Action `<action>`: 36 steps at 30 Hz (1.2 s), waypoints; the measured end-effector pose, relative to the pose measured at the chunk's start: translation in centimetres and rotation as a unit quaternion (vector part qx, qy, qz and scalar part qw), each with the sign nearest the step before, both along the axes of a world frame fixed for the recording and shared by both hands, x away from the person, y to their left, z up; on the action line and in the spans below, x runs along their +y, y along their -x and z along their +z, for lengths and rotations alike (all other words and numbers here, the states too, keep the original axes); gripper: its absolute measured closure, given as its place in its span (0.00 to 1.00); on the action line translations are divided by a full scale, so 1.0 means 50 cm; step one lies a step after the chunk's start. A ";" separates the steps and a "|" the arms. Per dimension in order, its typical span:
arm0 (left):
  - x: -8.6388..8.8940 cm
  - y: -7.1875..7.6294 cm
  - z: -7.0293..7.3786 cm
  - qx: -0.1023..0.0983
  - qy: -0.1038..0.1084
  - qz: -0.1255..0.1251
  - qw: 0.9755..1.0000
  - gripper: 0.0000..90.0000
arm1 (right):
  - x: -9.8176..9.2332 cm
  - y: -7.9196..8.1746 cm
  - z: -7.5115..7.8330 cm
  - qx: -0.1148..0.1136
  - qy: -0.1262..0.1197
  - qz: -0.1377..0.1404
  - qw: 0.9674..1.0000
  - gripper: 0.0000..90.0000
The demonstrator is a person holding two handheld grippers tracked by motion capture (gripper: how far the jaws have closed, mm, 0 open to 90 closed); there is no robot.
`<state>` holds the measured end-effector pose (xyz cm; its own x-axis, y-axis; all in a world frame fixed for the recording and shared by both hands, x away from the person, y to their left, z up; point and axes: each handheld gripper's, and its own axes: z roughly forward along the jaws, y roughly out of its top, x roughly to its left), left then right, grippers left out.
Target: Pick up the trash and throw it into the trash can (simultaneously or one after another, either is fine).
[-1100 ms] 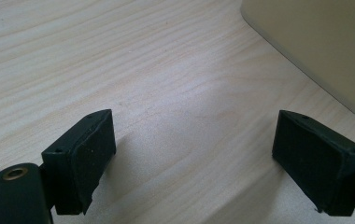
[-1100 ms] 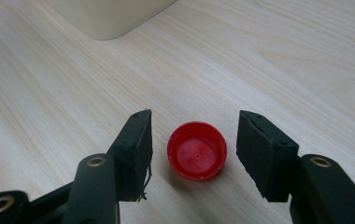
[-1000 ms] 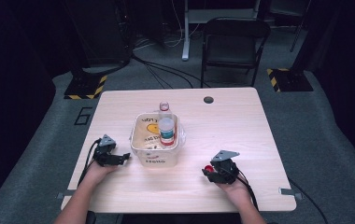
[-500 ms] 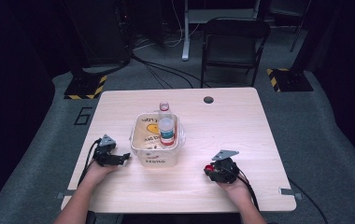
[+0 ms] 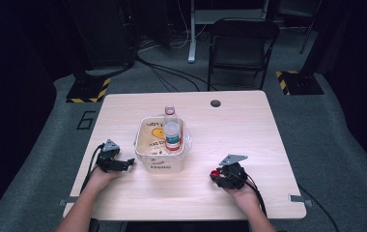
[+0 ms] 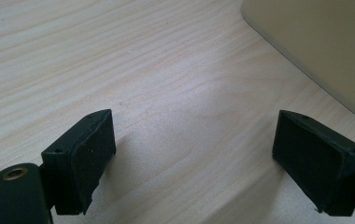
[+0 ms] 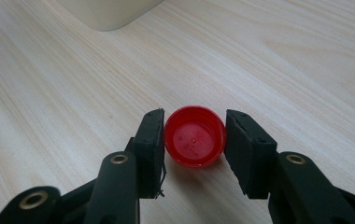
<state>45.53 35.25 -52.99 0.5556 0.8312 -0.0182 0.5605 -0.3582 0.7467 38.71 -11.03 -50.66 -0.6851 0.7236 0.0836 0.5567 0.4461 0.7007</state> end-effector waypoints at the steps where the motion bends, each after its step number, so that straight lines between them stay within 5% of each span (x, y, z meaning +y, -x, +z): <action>1: 0.000 0.000 0.000 0.000 0.000 -0.001 1.000 0.14 | -0.001 -0.001 0.001 -0.004 -0.002 0.002 1.000 0.64; 20: 0.000 0.000 0.000 0.000 0.000 0.000 1.000 0.14 | -0.002 0.004 0.074 -0.029 -0.035 0.000 0.999 0.64; 36: 0.000 0.000 0.000 0.000 0.000 0.000 1.000 0.14 | 0.008 -0.024 0.155 -0.042 -0.053 0.017 0.998 0.64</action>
